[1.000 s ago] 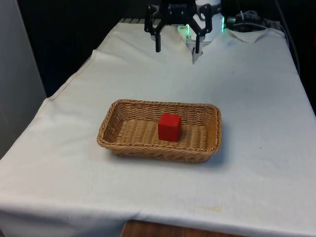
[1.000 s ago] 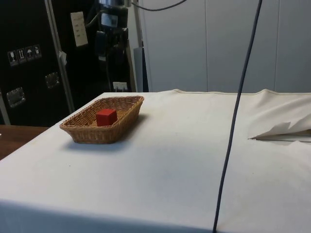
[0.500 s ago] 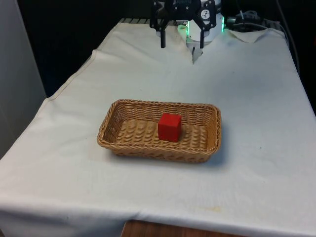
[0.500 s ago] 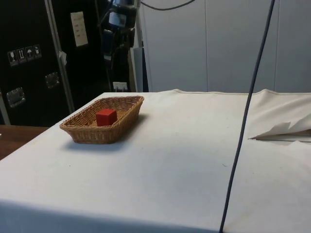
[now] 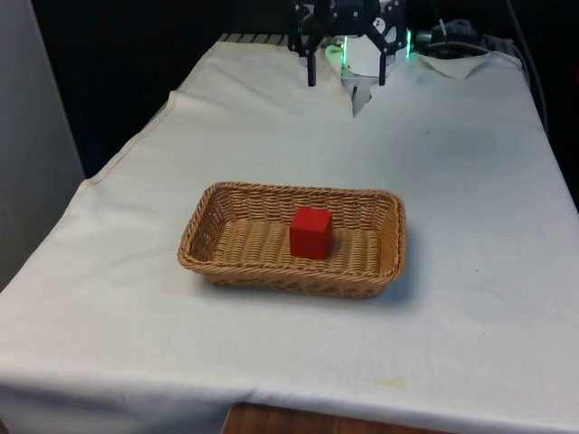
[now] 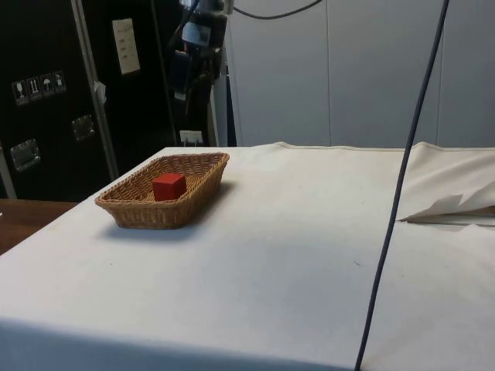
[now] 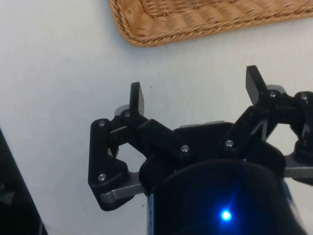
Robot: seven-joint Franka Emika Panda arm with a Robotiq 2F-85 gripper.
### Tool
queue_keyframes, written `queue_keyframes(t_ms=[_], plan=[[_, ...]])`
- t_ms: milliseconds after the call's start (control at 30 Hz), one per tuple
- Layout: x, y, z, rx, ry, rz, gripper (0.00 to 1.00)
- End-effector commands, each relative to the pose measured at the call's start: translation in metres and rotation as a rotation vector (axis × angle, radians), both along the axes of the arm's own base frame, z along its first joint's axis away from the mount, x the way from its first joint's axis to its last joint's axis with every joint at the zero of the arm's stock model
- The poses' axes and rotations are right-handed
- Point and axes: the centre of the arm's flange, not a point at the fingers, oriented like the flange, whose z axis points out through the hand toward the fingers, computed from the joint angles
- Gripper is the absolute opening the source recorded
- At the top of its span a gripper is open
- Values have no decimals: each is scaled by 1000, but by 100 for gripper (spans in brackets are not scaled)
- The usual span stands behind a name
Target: Pick up the cube and place it into the basket.
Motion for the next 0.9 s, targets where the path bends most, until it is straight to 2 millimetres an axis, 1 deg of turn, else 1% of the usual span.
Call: queue_keyframes(t_ms=[0,67,100,167,367,400,433,667,700,733,867], plan=[[-4,2,2,0,10,10,100],[-6,2,4,0,18,18,100],[-3,2,2,2,16,15,100],[-9,3,7,0,34,31,100],[-17,6,16,0,56,66,100],[-14,6,15,9,49,60,100],[-18,6,18,1,59,69,100],[-26,10,27,7,86,108,100],[-24,9,26,14,81,104,100],[-27,10,28,8,89,114,100],[-31,13,31,9,103,133,100]])
